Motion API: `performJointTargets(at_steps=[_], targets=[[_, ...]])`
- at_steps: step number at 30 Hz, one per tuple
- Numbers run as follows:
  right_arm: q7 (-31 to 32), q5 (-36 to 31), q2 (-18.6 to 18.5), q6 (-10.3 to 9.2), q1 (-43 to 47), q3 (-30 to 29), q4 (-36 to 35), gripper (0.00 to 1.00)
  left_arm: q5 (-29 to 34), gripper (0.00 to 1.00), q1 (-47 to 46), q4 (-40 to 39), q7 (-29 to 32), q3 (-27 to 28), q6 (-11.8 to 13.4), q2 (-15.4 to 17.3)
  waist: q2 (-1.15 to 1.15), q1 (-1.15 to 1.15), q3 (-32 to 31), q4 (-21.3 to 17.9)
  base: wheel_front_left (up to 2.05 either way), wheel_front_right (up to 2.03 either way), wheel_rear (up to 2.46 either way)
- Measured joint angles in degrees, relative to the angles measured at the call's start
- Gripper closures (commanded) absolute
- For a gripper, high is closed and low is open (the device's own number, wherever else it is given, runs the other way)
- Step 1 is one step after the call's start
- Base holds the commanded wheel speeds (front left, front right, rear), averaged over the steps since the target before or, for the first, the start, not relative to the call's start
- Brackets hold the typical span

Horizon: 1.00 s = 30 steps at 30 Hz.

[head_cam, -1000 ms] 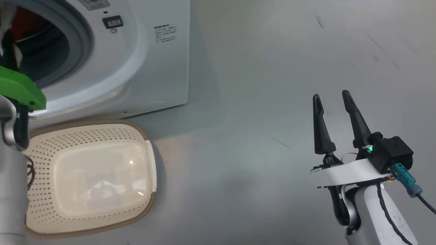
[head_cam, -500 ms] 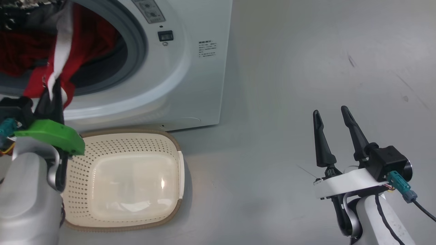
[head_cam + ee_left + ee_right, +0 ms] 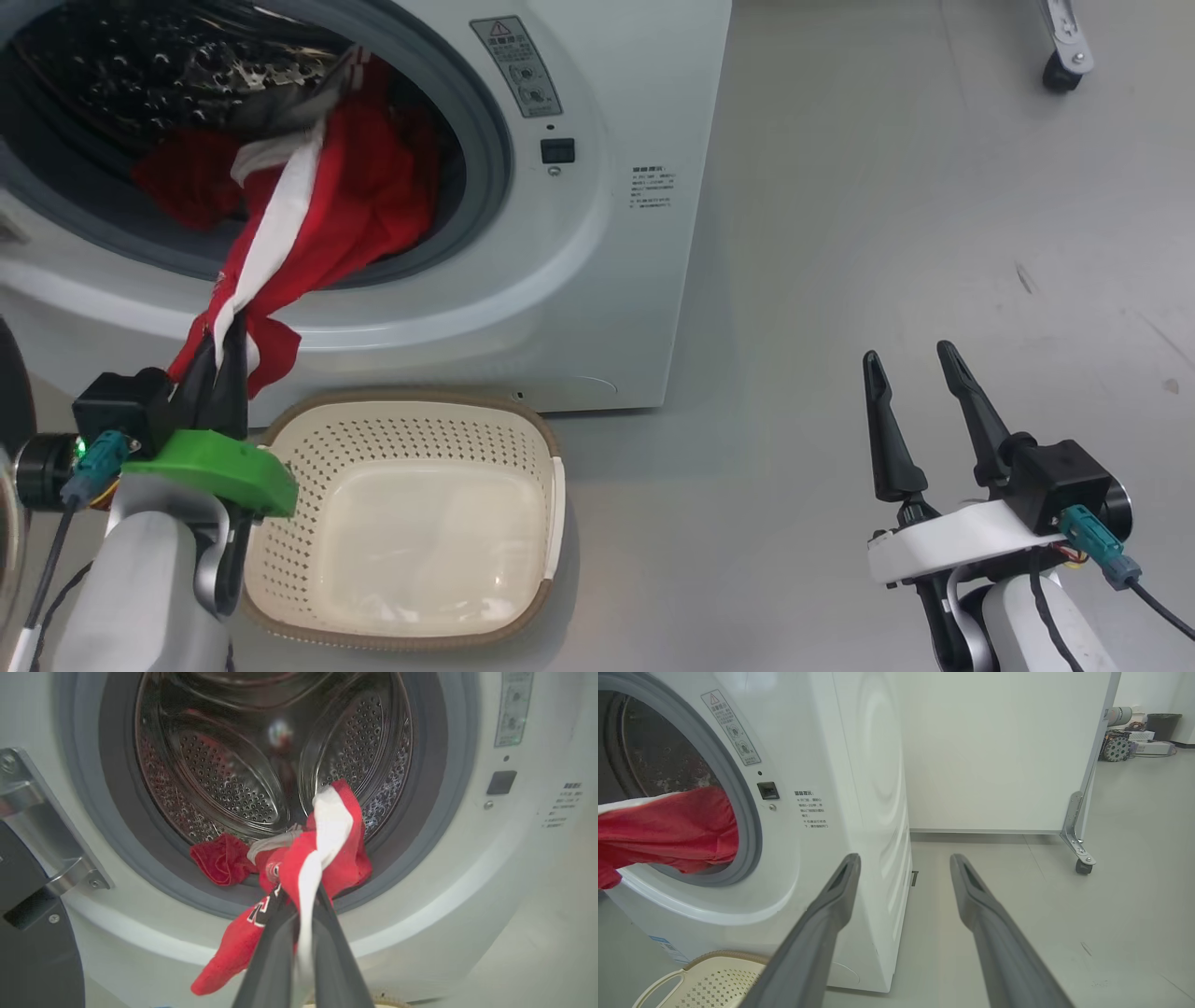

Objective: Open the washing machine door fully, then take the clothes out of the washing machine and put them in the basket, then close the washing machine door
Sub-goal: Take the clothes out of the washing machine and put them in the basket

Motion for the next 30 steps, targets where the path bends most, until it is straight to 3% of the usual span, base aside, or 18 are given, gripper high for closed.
performJointTargets(at_steps=[11,16,22,30], targets=[[0.00,-0.01,0.00,0.47,1.40,-0.18,-0.35,0.00,3.36,1.00,3.28,-18.61,0.00,4.07,1.75,-1.99,0.00,0.00,-2.85,3.58,0.00,0.00,0.00],[0.00,-0.01,0.03,0.97,1.40,0.29,-0.35,0.00,4.05,1.00,4.11,-23.12,-0.02,4.50,1.74,-2.22,0.00,0.00,-3.09,4.02,0.00,0.00,0.00],[0.00,-0.02,0.03,1.04,1.41,0.45,-0.34,0.00,4.54,1.00,9.04,-23.68,-0.03,4.22,1.65,-2.90,0.00,0.00,-3.03,4.10,0.00,0.00,0.00],[0.00,-0.10,0.09,1.64,1.36,1.59,-0.34,0.00,4.54,1.00,15.72,-18.16,-0.10,3.08,1.05,-3.05,0.00,0.00,-2.52,2.80,0.00,0.00,0.00]])
